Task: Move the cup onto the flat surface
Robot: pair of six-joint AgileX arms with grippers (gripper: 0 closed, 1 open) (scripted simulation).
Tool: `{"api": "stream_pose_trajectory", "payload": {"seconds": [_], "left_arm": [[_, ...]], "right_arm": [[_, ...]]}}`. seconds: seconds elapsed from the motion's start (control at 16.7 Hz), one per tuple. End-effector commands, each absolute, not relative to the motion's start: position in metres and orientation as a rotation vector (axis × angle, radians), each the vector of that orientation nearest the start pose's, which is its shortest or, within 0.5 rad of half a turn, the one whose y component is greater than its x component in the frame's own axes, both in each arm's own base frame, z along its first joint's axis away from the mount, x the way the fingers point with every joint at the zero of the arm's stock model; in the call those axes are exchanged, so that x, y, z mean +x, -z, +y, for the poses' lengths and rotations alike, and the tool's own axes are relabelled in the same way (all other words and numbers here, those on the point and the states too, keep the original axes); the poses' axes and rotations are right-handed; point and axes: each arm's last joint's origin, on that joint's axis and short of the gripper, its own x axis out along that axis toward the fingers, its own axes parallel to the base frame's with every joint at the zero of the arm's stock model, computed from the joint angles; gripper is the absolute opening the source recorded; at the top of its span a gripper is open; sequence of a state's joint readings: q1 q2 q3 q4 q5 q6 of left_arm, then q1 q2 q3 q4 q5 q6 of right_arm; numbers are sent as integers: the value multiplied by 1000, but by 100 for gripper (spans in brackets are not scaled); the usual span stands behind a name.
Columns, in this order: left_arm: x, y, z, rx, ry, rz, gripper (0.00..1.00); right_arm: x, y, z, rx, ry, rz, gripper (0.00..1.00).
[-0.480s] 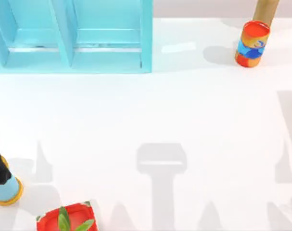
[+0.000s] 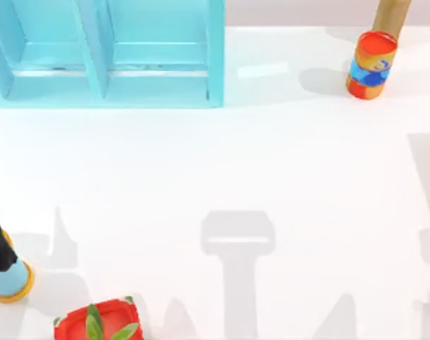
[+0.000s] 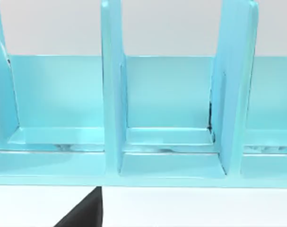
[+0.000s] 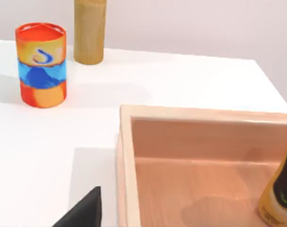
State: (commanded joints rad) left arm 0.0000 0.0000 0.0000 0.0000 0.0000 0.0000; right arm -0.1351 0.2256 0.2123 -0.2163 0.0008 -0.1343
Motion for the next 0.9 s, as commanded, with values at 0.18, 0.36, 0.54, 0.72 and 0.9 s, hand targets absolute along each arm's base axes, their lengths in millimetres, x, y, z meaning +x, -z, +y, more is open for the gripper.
{"api": "stream_pose_trajectory", "payload": {"seconds": [0.18,0.36,0.54,0.72,0.9], "left_arm": [[106,-160,-1,0,0,0,100],[106,-160,-1,0,0,0,100],[106,-160,-1,0,0,0,100],[106,-160,-1,0,0,0,100],[106,-160,-1,0,0,0,100]], "right_arm": [[122,-221,-32,-182,188,520,100],[147,-240,-59,-193,203,876,100],[174,-246,-95,-145,160,1202,100],[191,-248,-130,-72,88,1425,100],[199,-248,-156,-13,29,1542,100]]}}
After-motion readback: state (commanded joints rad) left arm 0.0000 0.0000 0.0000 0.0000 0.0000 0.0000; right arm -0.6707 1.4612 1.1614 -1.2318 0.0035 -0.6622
